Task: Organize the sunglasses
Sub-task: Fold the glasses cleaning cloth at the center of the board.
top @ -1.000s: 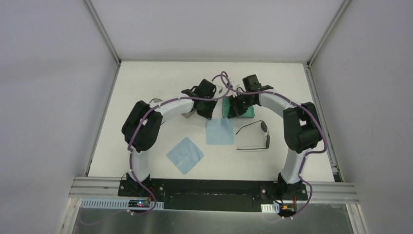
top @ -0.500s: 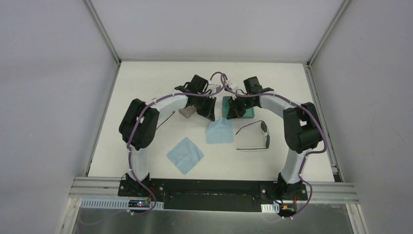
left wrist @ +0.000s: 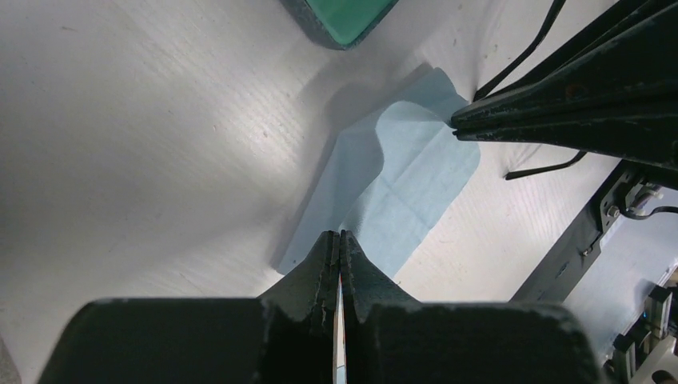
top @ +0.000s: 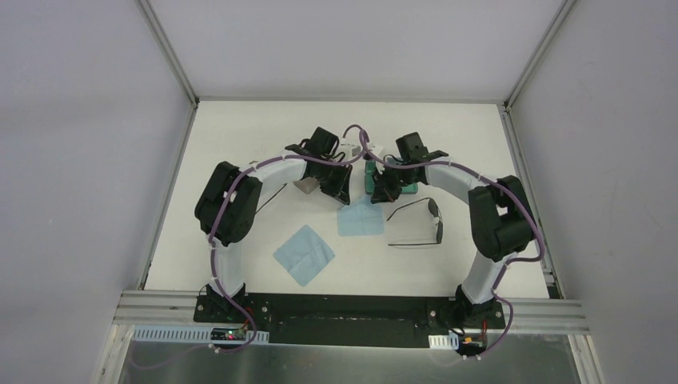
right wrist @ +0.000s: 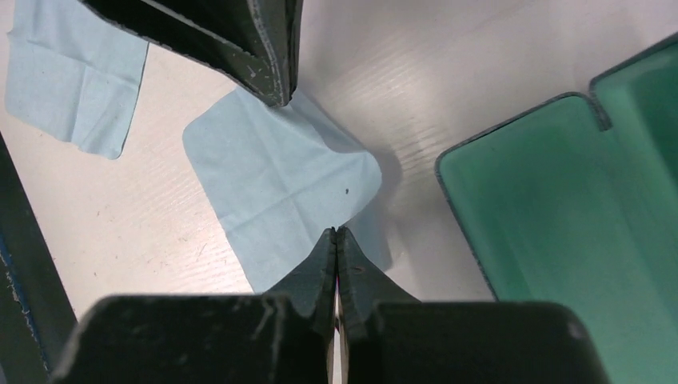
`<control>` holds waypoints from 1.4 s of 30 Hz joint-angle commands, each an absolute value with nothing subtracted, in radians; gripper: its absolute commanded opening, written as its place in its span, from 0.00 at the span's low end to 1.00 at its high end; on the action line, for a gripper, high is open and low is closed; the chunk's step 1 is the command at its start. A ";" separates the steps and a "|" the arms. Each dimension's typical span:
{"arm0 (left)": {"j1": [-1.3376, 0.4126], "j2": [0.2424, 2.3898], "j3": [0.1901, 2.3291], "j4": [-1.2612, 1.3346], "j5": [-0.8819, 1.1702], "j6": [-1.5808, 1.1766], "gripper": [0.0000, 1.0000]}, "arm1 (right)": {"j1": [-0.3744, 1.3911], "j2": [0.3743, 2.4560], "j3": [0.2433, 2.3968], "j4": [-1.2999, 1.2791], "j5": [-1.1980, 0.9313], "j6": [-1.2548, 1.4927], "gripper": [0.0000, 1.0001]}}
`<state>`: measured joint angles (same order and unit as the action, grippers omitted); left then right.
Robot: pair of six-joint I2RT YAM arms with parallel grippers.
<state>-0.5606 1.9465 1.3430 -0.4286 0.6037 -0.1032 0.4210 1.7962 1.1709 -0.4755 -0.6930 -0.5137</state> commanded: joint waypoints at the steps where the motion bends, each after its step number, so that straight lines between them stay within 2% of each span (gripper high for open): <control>1: -0.551 1.933 1.329 -0.431 0.600 -0.046 0.00 | 0.458 1.731 1.156 -0.451 -0.692 -0.562 0.00; 42: -0.567 1.936 1.278 -0.483 0.637 -0.009 0.00 | 0.514 1.685 1.071 -0.549 -0.656 -0.718 0.00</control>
